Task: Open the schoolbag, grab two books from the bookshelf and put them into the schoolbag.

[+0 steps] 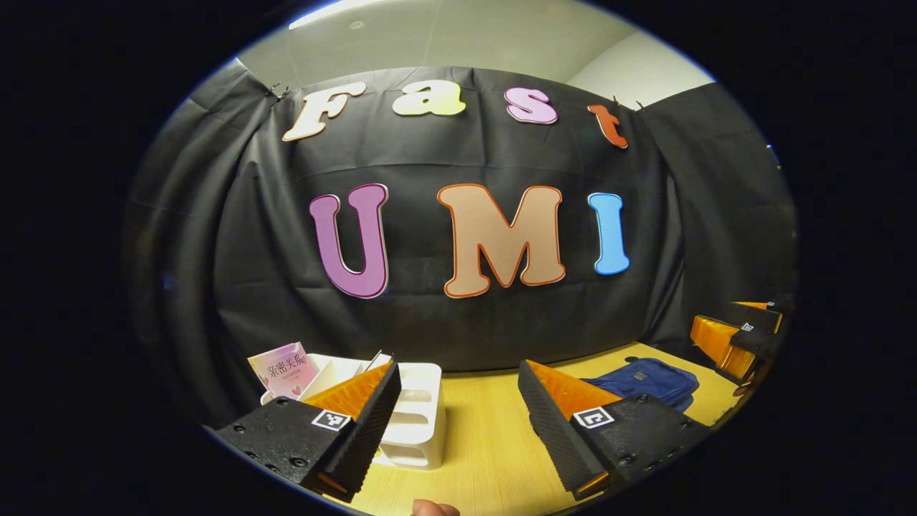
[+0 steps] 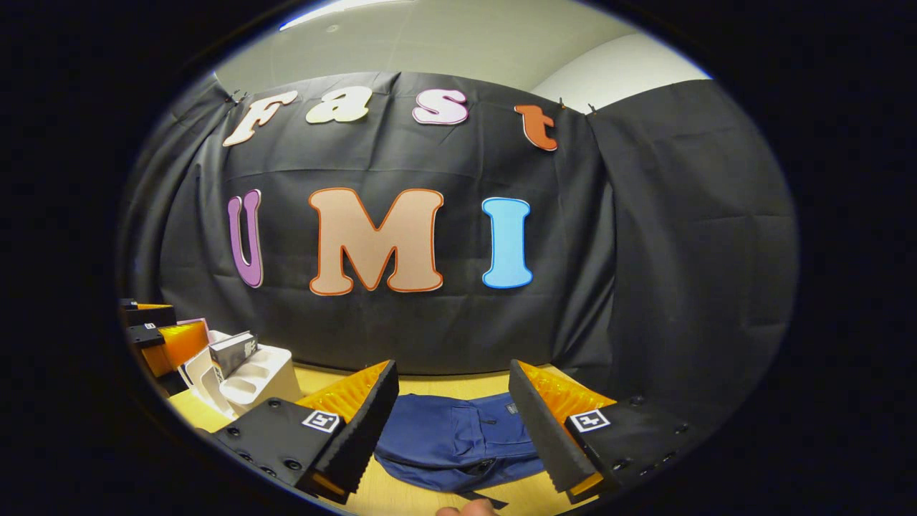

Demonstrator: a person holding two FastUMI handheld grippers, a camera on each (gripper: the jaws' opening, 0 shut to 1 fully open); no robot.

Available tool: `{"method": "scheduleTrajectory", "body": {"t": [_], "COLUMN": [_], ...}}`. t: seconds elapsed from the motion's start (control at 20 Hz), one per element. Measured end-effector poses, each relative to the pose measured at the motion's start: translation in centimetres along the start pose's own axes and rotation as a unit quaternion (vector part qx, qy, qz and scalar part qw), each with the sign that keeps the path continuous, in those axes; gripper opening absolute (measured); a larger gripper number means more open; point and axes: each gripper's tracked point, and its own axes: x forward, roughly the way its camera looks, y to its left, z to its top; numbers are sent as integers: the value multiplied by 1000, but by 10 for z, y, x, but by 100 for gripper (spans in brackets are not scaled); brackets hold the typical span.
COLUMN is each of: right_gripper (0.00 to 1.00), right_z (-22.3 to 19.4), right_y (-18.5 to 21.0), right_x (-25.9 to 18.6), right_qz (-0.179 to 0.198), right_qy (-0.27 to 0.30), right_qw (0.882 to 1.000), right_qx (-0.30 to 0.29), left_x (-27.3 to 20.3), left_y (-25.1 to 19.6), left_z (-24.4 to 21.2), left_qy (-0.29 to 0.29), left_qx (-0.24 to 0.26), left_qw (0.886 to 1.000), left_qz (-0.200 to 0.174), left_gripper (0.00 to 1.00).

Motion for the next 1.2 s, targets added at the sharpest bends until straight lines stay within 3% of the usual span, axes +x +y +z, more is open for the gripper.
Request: {"method": "scheduleTrajectory", "body": {"t": [0.3,0.45,0.6,0.75,0.9,0.95,1.0,1.05,1.1,1.15,1.2], "right_gripper": [99,100,96,100,87,100,87,97,97,87,87], "right_z": [-6,-21,-48,-81,-124,-142,-160,-179,-194,-205,-219], "right_y": [12,29,61,95,113,117,120,123,121,118,117], "right_x": [12,25,35,39,51,54,53,53,56,61,66], "right_qz": [23,78,163,236,273,285,298,308,315,318,321], "right_qy": [4,21,43,68,119,143,162,182,196,205,213], "right_qw": [999,988,957,923,894,879,866,853,838,822,808], "right_qx": [-31,-133,-237,-298,-335,-355,-367,-381,-401,-426,-445], "left_x": [3,3,3,1,-1,-3,-4,-6,-7,-8,-10], "left_y": [3,7,11,27,39,43,47,50,54,58,62], "left_z": [1,0,-1,-4,-7,-7,-8,-7,-8,-8,-8], "left_qy": [-5,-5,-3,-3,-1,0,0,1,1,1,1], "left_qx": [2,3,3,3,4,3,2,2,1,0,-1], "left_qw": [1000,1000,1000,1000,999,999,999,998,998,998,998], "left_qz": [3,8,17,30,44,48,53,56,61,66,70], "left_gripper": [96,96,96,96,96,96,96,96,96,96,96]}}
